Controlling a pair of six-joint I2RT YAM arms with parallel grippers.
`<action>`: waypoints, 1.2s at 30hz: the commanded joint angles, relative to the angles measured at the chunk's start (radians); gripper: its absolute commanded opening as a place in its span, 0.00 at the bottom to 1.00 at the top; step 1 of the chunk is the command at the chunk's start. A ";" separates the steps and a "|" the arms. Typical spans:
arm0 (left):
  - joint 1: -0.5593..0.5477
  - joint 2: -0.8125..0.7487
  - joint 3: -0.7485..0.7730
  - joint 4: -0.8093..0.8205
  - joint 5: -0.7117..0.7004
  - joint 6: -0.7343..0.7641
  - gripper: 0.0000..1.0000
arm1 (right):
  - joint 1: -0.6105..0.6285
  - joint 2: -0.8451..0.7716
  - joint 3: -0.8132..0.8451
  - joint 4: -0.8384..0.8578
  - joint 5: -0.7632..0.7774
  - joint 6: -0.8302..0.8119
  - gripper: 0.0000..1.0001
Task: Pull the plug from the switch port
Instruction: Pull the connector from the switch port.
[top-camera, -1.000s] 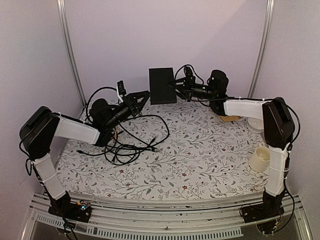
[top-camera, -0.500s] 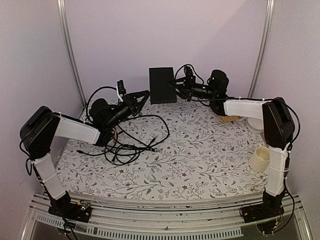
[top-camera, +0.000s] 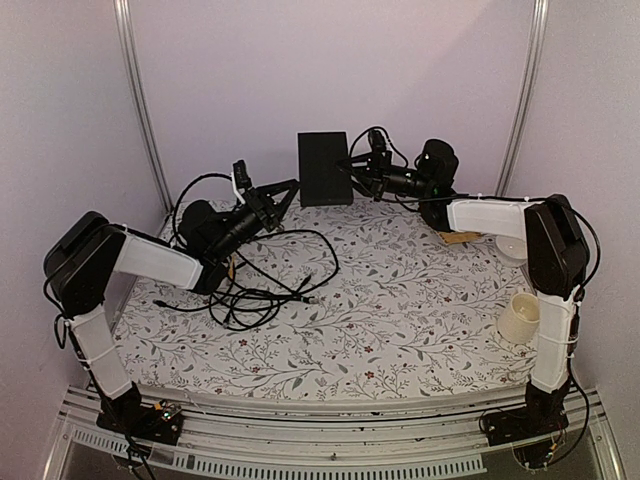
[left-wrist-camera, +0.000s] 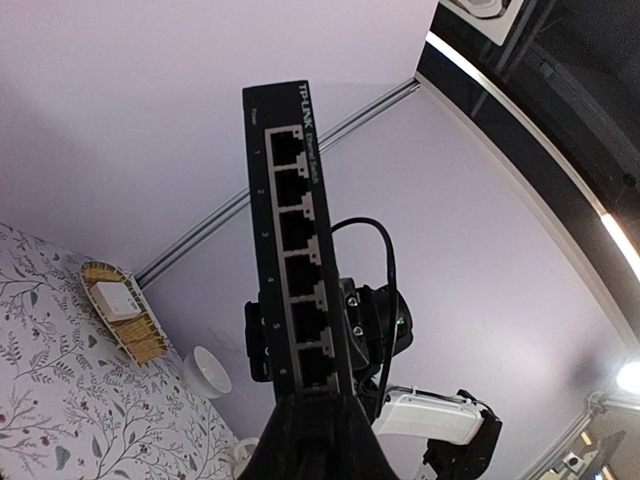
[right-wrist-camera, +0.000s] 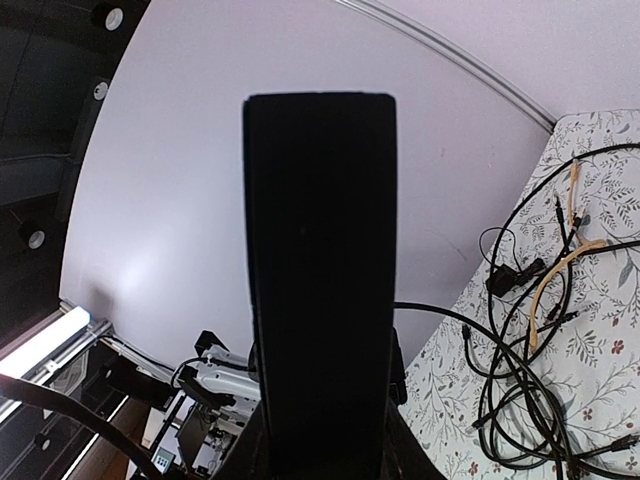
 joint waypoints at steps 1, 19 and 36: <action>-0.016 0.003 -0.003 0.063 -0.002 0.020 0.02 | 0.026 -0.009 -0.003 0.049 -0.017 0.006 0.02; -0.017 -0.070 -0.044 -0.038 -0.091 0.026 0.00 | -0.022 -0.042 -0.031 -0.005 0.006 -0.076 0.02; -0.032 -0.232 -0.131 -0.159 -0.373 0.075 0.00 | -0.080 -0.053 -0.092 0.101 -0.014 -0.011 0.02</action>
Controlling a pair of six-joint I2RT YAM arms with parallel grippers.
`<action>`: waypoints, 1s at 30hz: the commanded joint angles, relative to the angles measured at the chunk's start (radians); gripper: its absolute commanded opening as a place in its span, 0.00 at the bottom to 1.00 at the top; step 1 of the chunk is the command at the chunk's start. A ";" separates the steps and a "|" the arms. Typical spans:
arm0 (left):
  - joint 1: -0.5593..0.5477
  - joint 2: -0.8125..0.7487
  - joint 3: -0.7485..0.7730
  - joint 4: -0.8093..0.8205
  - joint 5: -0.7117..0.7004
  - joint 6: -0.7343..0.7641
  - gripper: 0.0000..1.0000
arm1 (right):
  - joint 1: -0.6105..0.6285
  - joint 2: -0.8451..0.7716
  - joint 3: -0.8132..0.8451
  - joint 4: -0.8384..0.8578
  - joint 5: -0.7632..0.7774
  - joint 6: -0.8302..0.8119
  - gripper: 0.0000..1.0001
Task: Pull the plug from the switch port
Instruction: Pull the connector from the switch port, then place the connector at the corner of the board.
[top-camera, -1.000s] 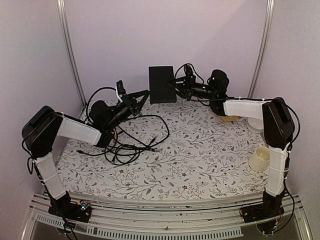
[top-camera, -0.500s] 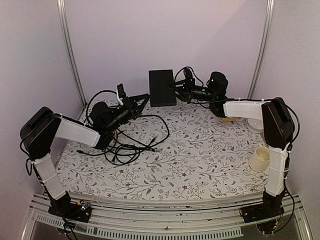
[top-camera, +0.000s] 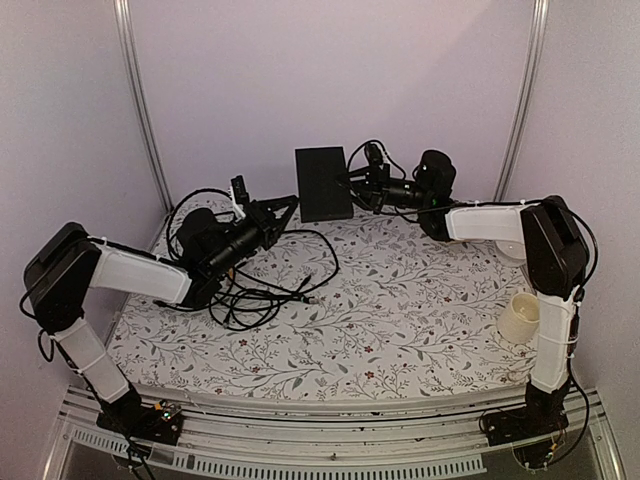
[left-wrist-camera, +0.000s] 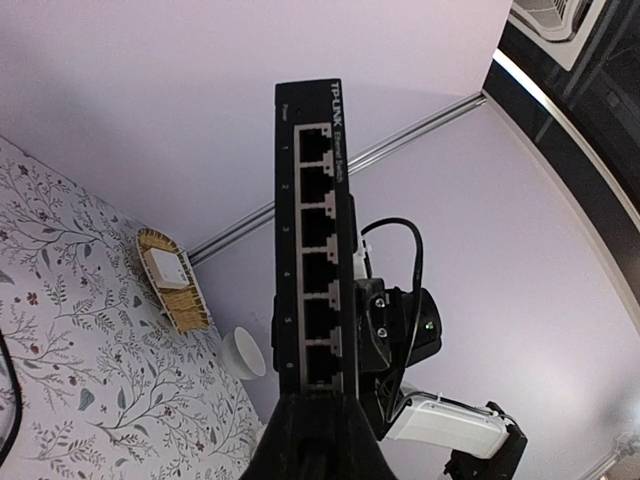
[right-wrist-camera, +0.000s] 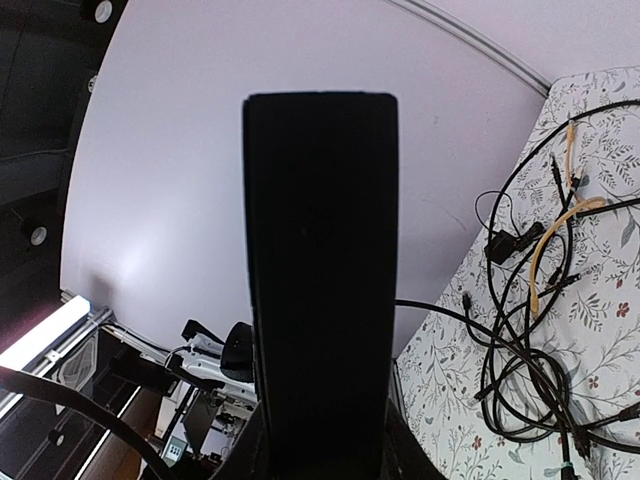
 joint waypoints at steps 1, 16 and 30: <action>0.036 -0.097 -0.014 0.024 -0.194 0.067 0.00 | -0.073 -0.055 -0.020 0.075 0.007 -0.003 0.02; 0.055 -0.147 -0.034 -0.024 -0.192 0.112 0.00 | -0.152 -0.071 -0.052 0.136 -0.065 0.038 0.02; 0.061 -0.175 -0.063 -0.029 -0.202 0.112 0.00 | -0.203 -0.074 -0.063 0.212 -0.056 0.104 0.02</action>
